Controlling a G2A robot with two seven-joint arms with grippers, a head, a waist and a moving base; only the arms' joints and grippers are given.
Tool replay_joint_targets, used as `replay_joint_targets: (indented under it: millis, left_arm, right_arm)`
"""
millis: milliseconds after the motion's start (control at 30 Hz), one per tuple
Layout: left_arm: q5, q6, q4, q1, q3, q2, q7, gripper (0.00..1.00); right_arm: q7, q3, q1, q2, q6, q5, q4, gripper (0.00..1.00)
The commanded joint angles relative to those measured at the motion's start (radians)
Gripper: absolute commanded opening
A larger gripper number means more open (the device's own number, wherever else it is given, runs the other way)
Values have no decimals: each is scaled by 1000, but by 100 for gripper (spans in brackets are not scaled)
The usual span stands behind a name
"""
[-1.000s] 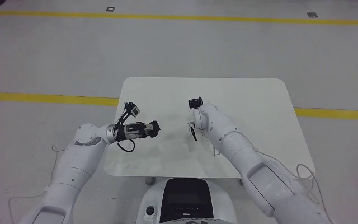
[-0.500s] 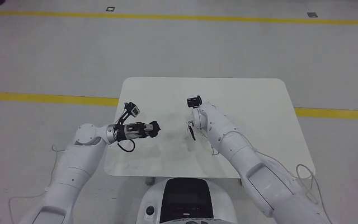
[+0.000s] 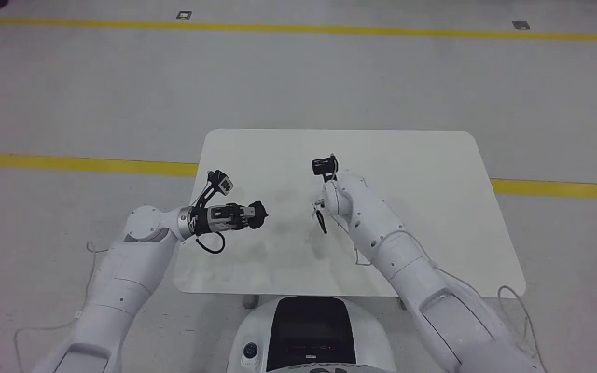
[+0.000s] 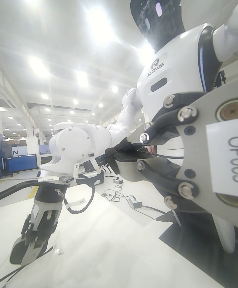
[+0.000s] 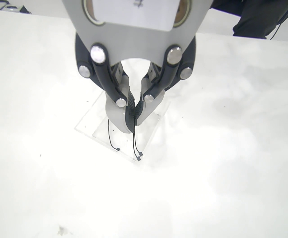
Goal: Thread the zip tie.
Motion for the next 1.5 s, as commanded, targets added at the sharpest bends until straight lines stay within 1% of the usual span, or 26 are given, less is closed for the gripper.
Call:
replay_joint_targets:
  millis: [0,100,167,267,367,533,833,867,900,1000,1167,1300,1467]
  left_arm:
    - [0,0,0,0,0,0,0,0]
    - [0,0,0,0,0,0,0,0]
    - [0,0,0,0,0,0,0,0]
    - [0,0,0,0,0,0,0,0]
    - [0,0,0,0,0,0,0,0]
    - [0,0,0,0,0,0,0,0]
    - [0,0,0,0,0,0,0,0]
    - [0,0,0,0,0,0,0,0]
    - [0,0,0,0,0,0,0,0]
    - [0,0,0,0,0,0,0,0]
    - [0,0,0,0,0,0,0,0]
    - [0,0,0,0,0,0,0,0]
    - [0,0,0,0,0,0,0,0]
  right_arm:
    - [11,16,-27,8,0,-18,-53,0]
    - [24,35,-60,17,0,-41,-115,0]
    - [30,44,-73,21,-4,-45,-137,0]
    - [32,50,-79,22,-4,-51,-150,0]
    - [26,53,-76,21,0,-46,-146,0]
    - [7,55,-53,13,0,-23,-107,0]
    - [-29,40,6,-11,0,11,8,0]
    - [-30,39,10,-13,0,13,18,2]
    - [-32,38,14,-15,0,15,27,14]
    - [-35,35,26,-22,0,21,55,22]
    - [-42,31,44,-31,0,30,92,20]
    - [-47,28,51,-35,0,29,108,21]
    - [-40,28,55,-39,0,12,120,18]
